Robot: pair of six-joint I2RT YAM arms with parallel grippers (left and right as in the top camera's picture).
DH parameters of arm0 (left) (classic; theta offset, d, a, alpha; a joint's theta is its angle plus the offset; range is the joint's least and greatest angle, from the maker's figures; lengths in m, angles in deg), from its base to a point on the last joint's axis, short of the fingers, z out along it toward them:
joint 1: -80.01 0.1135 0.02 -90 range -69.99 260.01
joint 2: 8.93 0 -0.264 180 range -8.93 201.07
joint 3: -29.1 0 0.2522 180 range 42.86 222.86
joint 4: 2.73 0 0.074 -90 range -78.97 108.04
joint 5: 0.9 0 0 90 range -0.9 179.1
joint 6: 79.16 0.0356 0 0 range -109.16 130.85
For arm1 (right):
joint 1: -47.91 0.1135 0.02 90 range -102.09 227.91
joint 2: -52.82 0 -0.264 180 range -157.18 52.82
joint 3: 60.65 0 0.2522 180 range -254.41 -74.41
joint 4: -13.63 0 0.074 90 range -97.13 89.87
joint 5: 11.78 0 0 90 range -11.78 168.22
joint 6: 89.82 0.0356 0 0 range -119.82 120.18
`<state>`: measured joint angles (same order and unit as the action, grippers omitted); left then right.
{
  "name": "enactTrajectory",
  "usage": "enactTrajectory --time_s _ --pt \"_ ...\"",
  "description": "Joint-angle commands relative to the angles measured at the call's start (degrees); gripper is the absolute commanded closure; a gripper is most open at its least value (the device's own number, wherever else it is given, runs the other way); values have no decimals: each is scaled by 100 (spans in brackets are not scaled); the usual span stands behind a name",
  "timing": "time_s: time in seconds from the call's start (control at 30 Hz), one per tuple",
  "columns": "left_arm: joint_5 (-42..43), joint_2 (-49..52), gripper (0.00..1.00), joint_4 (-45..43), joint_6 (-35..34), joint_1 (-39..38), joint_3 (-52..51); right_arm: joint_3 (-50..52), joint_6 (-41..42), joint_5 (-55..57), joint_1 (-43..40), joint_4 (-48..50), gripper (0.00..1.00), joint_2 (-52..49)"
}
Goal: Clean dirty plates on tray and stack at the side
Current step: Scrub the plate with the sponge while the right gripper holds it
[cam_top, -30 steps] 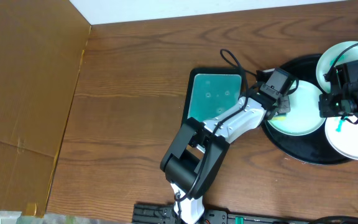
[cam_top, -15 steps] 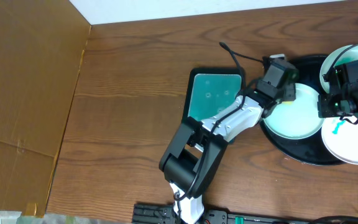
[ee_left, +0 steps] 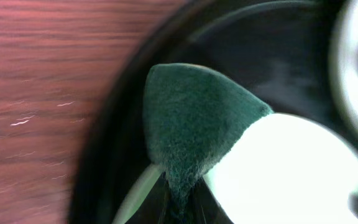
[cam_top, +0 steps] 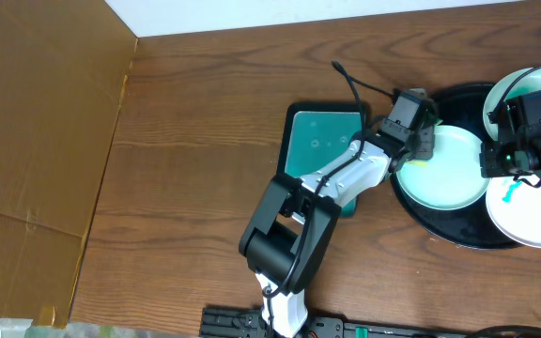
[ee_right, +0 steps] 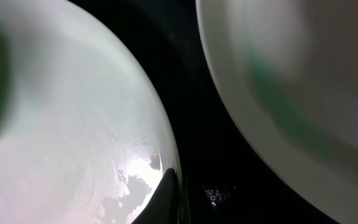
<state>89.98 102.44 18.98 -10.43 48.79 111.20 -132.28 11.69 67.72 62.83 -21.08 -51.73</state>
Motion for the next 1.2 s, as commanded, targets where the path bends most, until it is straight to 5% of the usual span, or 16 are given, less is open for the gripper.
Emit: enactTrajectory --time_s 0.0,0.4,0.93,1.17 --pt "-758 131 93 415 282 52 -61 61 -85 59 7 46 99 -70" --pt "214 125 93 535 -350 -553 -61 61 -85 63 7 151 99 -70" --pt "330 -566 93 1650 -568 -713 -61 61 -81 125 7 234 99 -70" --pt "365 -914 93 1637 -1220 -837 -63 61 31 125 7 262 99 -70"
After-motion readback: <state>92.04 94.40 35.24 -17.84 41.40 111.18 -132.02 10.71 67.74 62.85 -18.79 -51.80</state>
